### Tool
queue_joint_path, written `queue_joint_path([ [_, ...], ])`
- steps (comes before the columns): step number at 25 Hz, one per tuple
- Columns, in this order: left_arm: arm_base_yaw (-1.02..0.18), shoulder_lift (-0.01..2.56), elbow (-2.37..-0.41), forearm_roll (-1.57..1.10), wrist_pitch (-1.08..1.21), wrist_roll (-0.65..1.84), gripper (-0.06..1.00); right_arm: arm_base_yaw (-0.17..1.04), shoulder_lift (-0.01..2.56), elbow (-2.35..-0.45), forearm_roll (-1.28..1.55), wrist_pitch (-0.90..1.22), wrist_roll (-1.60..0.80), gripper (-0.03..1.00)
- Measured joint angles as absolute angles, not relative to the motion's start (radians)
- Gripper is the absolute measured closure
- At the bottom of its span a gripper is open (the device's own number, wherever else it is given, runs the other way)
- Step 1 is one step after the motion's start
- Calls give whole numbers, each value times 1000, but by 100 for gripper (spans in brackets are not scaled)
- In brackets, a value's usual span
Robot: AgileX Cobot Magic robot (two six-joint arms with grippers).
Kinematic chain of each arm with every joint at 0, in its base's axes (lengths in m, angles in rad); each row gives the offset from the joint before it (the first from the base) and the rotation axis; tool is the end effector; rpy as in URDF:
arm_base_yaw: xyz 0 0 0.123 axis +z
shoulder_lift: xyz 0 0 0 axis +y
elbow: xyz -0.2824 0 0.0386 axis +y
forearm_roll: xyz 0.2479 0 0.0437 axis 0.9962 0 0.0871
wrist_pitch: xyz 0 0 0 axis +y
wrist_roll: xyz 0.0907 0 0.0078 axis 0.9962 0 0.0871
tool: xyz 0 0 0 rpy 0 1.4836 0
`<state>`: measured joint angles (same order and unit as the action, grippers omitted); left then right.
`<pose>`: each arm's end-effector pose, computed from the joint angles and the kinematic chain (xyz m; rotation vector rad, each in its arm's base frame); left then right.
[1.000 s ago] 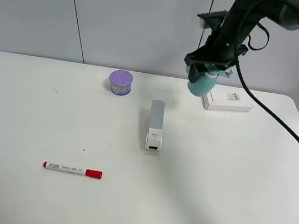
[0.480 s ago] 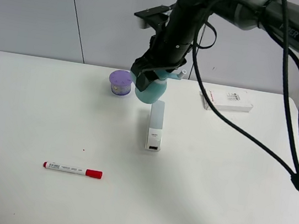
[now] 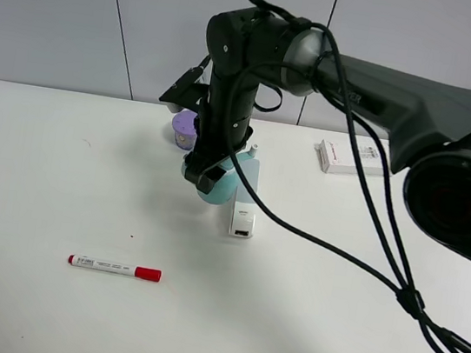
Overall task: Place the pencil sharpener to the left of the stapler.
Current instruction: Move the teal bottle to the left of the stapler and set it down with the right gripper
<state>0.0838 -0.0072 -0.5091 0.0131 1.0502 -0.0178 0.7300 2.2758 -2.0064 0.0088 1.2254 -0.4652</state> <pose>-0.0067 0.0005 0.2805 -0.1031 2.0153 0.0575 0.3554 0.3191 0.1994 -1.6742 2.4660 0.0448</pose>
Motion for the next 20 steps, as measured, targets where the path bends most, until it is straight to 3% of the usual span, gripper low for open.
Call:
queue_joint_path([
  [7, 84, -7, -509, 13, 1050, -18, -5, 730, 2367, -2153, 36, 1221, -502, 31],
  [20, 84, -7, -509, 13, 1050, -18, -5, 730, 2416, -2159, 50, 1222, -546, 30],
])
